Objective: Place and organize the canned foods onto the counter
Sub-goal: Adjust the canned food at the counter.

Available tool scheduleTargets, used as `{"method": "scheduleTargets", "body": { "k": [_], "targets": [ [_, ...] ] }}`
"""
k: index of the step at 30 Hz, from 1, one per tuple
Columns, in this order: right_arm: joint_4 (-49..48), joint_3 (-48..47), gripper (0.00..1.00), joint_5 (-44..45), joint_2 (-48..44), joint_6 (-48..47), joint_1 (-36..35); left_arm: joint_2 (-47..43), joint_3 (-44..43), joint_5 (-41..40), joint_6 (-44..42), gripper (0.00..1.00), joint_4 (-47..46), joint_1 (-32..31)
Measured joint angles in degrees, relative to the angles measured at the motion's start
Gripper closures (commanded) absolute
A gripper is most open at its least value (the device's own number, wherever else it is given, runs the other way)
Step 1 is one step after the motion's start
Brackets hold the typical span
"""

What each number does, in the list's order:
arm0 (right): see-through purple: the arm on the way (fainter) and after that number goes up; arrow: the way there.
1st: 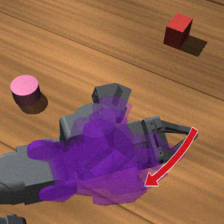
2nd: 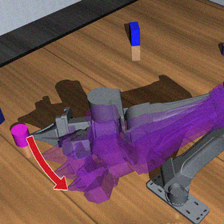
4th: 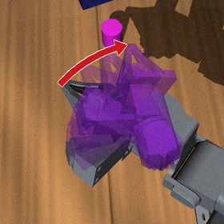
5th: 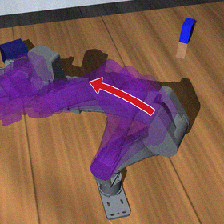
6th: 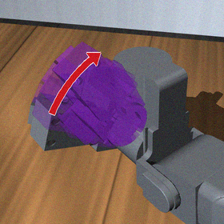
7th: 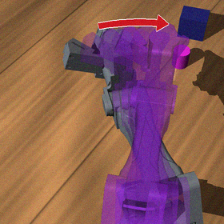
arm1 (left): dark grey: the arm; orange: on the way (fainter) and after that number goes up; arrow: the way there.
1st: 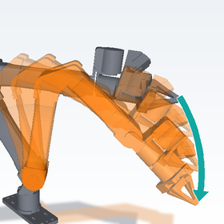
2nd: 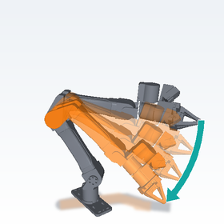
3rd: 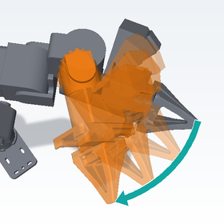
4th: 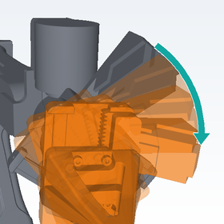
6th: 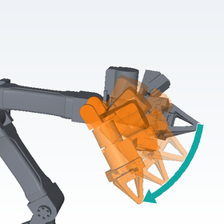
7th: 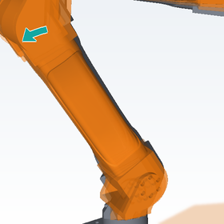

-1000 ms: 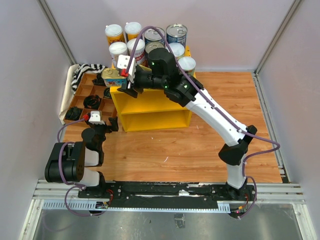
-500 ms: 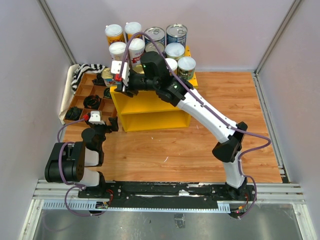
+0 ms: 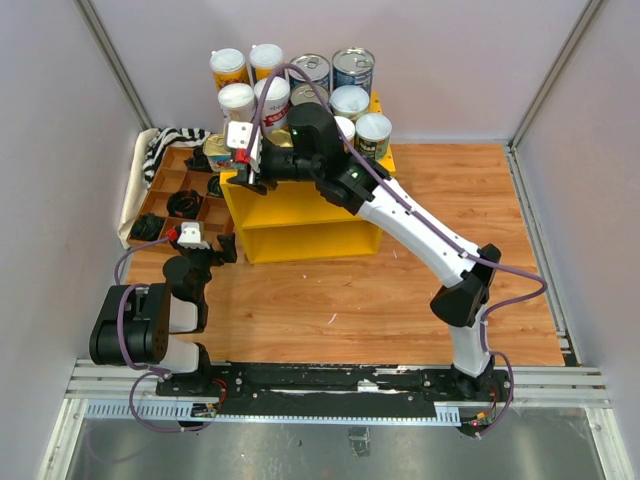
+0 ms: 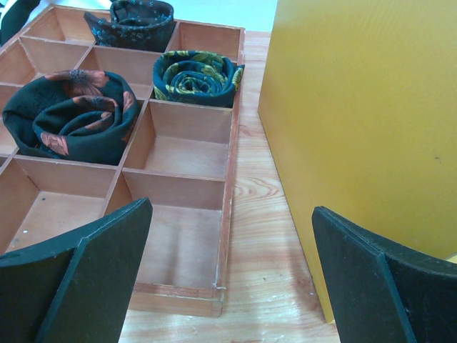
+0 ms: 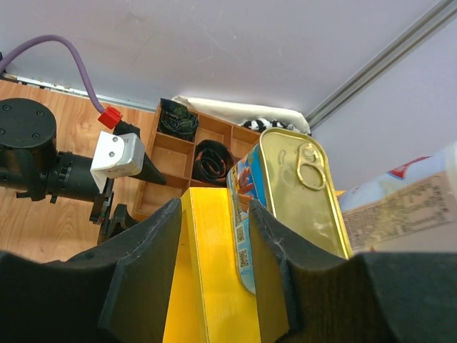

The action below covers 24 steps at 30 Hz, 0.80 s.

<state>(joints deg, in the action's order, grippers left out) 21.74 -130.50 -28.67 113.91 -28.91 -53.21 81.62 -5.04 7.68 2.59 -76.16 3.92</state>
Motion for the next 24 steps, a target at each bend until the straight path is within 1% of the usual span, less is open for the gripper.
{"method": "scheduleTargets", "body": {
  "k": [6, 9, 19, 24],
  "targets": [
    [-4.20, 1.88, 0.58, -0.46, -3.26, -0.15, 0.26, 0.00, 0.00, 0.00, 0.00, 0.00, 0.00, 0.00],
    [-5.18, 1.62, 0.61, -0.28, -3.37, -0.37, 0.50, 0.00, 0.00, 0.00, 0.00, 0.00, 0.00, 0.00],
    [-4.68, -1.70, 0.66, 0.17, -0.26, -1.07, 2.47, 0.00, 0.00, 0.00, 0.00, 0.00, 0.00, 0.00],
    [-4.00, -1.84, 0.67, 0.15, 1.20, -1.16, 2.89, 0.00, 0.00, 0.00, 0.00, 0.00, 0.00, 0.00]
  ]
}}
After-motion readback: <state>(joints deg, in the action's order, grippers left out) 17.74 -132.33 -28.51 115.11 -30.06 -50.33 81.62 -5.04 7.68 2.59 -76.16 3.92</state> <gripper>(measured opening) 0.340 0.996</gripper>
